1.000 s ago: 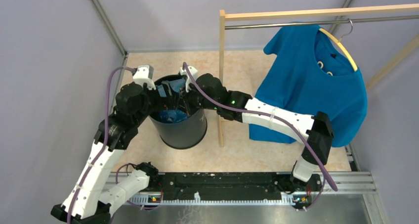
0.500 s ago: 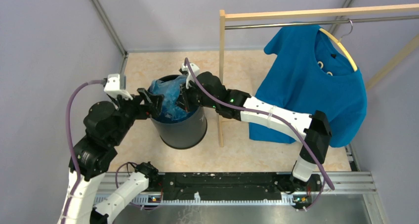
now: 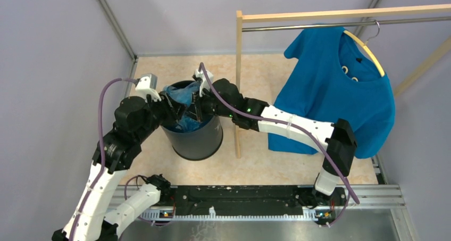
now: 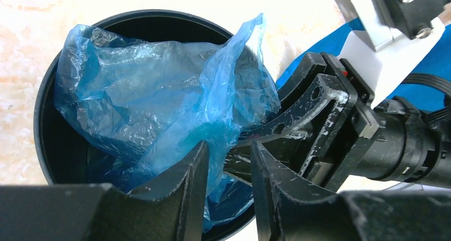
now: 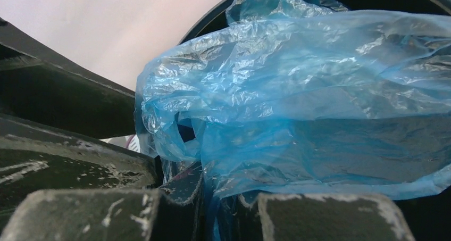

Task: Put the trash bags into the trash bin

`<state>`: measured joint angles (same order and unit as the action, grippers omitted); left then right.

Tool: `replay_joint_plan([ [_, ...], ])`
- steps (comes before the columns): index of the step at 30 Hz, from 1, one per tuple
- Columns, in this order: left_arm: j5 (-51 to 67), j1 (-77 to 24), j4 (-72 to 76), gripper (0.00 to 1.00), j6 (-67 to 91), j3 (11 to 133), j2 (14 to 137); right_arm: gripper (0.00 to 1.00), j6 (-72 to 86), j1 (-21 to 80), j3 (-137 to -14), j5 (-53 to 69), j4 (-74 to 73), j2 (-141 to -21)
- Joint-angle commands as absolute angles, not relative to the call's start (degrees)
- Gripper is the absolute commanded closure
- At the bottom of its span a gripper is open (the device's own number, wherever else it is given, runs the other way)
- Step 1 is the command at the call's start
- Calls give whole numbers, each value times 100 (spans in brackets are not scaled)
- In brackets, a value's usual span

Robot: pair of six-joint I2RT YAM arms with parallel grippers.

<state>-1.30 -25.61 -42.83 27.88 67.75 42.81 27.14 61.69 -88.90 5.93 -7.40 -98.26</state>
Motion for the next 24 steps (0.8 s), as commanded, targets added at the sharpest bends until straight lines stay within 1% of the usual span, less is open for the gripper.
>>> replay_joint_plan([
  [1,-218,-2575,-4022,60,2809,6704,4254,89,2817,6116,-8812,762,-341,-9612],
  [4,-500,-2574,-4168,62,2804,6658,4260,88,2830,6119,-8798,789,-306,-9562],
  [7,-542,-2576,-4157,71,2812,6588,4140,87,2830,6123,-8813,784,-302,-9537],
  [10,-610,-2575,-4193,74,2799,6549,4090,87,2844,6114,-8865,802,-316,-9545],
  [12,-668,-2575,-4204,82,2787,6507,4029,86,2883,6117,-8897,849,-300,-9537],
  [13,-690,-2571,-4167,84,2780,6478,3976,86,2905,6117,-8903,880,-282,-9529],
  [14,-694,-2575,-4131,84,2766,6444,3919,86,2927,6117,-8903,910,-261,-9509],
  [15,-690,-2575,-4086,82,2760,6423,3873,85,2951,6119,-8896,922,-236,-9491],
  [17,-666,-2575,-4055,70,2778,6397,3819,85,2974,6114,-8886,912,-199,-9456],
  [18,-648,-2575,-4039,66,2796,6380,3801,85,2979,6117,-8886,898,-186,-9445],
  [19,-613,-2575,-4014,65,2821,6362,3790,85,2986,6117,-8886,889,-177,-9441],
  [20,-562,-2575,-3978,67,2848,6337,3789,84,2995,6123,-8886,886,-154,-9434],
  [24,-399,-2575,-3800,82,2883,6249,3829,83,3015,6117,-8886,927,-156,-9431],
])
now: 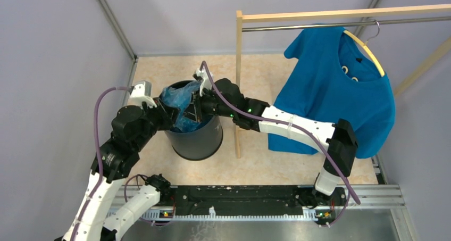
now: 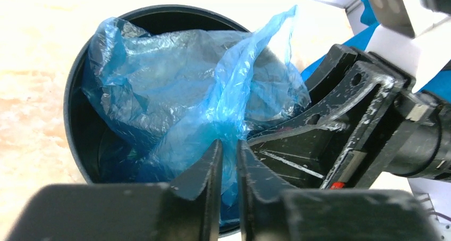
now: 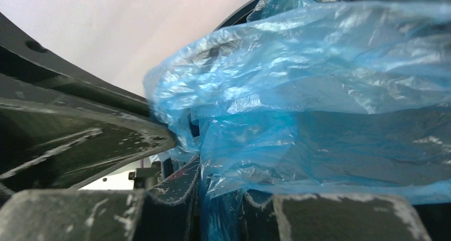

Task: Put the trash bags into the trash bin

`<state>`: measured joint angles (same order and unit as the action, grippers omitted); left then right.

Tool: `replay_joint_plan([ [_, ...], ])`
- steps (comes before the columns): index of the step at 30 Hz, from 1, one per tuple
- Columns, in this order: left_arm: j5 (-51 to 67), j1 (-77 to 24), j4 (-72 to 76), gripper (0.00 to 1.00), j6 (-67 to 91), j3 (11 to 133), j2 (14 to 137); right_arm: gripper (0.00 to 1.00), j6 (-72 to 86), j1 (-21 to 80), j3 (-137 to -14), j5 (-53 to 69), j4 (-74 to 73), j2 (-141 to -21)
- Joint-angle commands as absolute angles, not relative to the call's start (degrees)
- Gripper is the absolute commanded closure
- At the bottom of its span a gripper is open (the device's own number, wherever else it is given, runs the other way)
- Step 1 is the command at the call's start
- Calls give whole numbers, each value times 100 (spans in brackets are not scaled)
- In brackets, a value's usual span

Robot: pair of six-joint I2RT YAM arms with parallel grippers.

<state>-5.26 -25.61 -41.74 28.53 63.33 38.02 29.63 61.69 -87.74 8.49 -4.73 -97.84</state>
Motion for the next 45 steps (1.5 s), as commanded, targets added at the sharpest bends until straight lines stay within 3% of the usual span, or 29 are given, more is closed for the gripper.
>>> replay_joint_plan([
  [1,-419,-2575,-3806,85,2878,6268,3844,82,2996,6117,-8886,917,-181,-9430],
  [4,-638,-2575,-3907,100,2864,6362,3873,79,2834,6132,-8917,817,-489,-9389],
  [10,-1503,-2575,-4370,100,2685,6812,3816,53,2198,6286,-9384,503,-1571,-9313],
  [15,-1935,-2572,-4741,100,2621,7082,3798,41,1785,6464,-9545,91,-1987,-9104],
  [21,-2135,-2575,-5255,100,2789,7109,3721,30,1274,6469,-9751,-501,-2538,-9111],
  [25,-2468,-2583,-5603,100,2992,7202,3710,30,1031,6473,-9751,-656,-2639,-9159],
  [39,-2518,-2583,-5693,100,3256,7287,3720,45,1128,6495,-9179,76,-1656,-9419],
  [43,-2628,-2583,-5599,100,3125,7278,3703,95,1366,6495,-9594,-739,-1805,-9704],
  [45,-2677,-2581,-5518,100,3051,7234,3636,100,1444,6496,-9665,-873,-1820,-9600],
])
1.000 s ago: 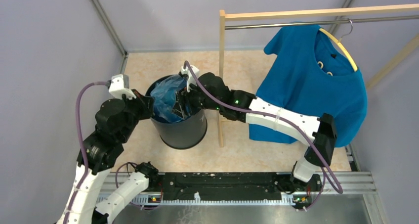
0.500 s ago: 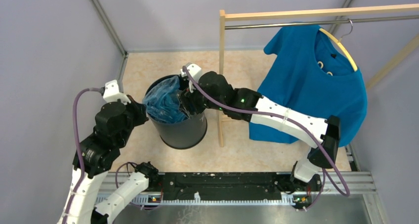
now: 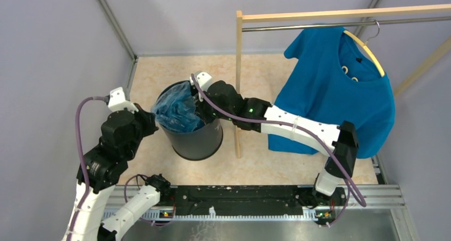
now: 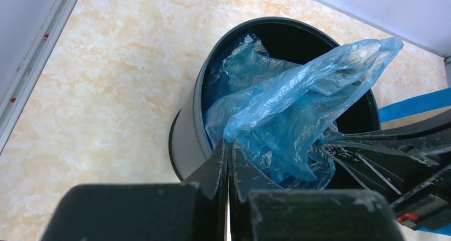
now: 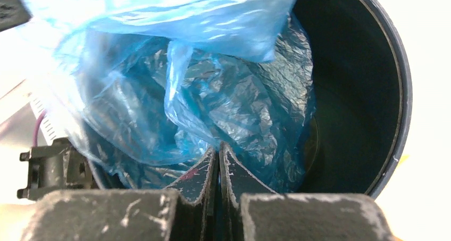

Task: Put the trash bags into the trash bin

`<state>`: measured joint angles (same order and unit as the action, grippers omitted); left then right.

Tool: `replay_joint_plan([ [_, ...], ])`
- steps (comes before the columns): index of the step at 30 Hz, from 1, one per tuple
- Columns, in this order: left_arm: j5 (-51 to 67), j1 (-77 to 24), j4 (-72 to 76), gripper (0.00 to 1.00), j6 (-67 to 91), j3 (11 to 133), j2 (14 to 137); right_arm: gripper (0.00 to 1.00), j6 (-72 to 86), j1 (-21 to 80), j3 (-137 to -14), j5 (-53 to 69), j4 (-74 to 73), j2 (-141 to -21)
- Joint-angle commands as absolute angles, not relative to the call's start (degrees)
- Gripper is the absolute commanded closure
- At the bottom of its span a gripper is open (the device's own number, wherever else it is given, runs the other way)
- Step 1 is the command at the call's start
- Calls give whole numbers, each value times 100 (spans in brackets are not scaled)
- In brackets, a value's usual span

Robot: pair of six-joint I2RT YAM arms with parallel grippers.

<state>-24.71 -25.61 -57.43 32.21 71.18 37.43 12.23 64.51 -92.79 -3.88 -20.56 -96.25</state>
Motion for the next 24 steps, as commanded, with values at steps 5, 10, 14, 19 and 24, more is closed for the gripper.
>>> replay_joint_plan([
  [5,-2904,-2584,-5266,100,2929,7051,3482,100,1650,6579,-9551,-956,-1975,-9042],
  [10,-3244,-2580,-5446,100,3025,7188,3643,100,1750,6636,-9470,-1144,-2554,-8545],
  [14,-3110,-2584,-5709,100,3180,7239,3849,100,1953,6638,-8881,-1596,-2813,-8033],
  [19,-3015,-2584,-5927,100,3531,6921,3543,100,2447,6636,-7913,-1082,-2425,-7306],
  [24,-2880,-2583,-6217,100,3927,6507,3094,100,2902,6636,-6743,-342,-1551,-6691],
])
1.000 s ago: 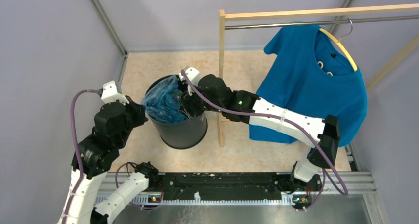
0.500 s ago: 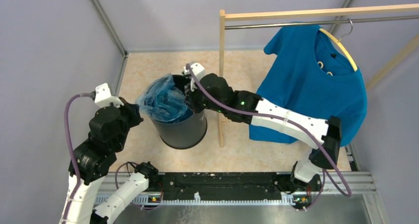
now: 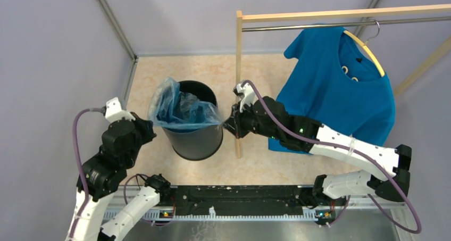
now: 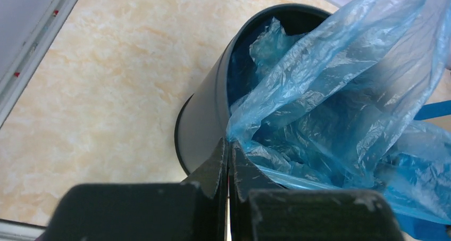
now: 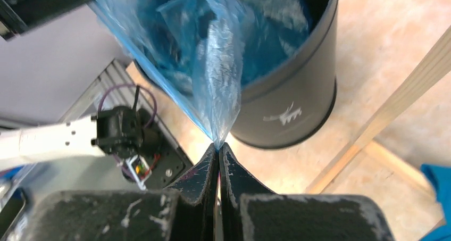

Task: Put the trash bags into the trash bin

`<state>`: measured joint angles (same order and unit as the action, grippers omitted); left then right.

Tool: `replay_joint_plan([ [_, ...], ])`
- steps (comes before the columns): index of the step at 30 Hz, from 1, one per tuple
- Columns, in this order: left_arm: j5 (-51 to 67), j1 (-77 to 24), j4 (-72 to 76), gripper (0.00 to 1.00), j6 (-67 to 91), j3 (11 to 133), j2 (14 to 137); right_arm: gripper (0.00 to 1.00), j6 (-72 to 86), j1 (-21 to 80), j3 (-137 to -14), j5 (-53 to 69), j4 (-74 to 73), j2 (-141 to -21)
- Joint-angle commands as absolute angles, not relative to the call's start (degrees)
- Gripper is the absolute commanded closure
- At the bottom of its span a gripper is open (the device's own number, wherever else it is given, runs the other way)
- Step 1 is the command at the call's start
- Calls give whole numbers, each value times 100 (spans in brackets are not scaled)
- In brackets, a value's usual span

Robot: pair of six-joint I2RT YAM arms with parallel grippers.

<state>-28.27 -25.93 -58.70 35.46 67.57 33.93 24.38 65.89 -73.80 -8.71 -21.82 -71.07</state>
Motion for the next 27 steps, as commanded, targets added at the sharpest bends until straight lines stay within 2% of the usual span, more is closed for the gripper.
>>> replay_joint_plan([
  [1,-2802,-2584,-6287,100,4055,6390,3025,100,2920,6636,-6534,-229,-1386,-6640],
  [8,-2517,-2584,-6192,100,5142,5387,2409,100,2895,6636,-5094,-296,185,-6378],
  [15,-2322,-2584,-5770,100,5449,4591,1980,100,2508,6632,-4833,-1208,659,-6766],
  [22,-2211,-2582,-5189,100,5227,4448,2392,100,1937,6414,-4680,-1960,1277,-7298],
  [27,-2514,-2582,-5017,100,5274,4287,2445,85,1682,6249,-5038,-1876,505,-7455],
])
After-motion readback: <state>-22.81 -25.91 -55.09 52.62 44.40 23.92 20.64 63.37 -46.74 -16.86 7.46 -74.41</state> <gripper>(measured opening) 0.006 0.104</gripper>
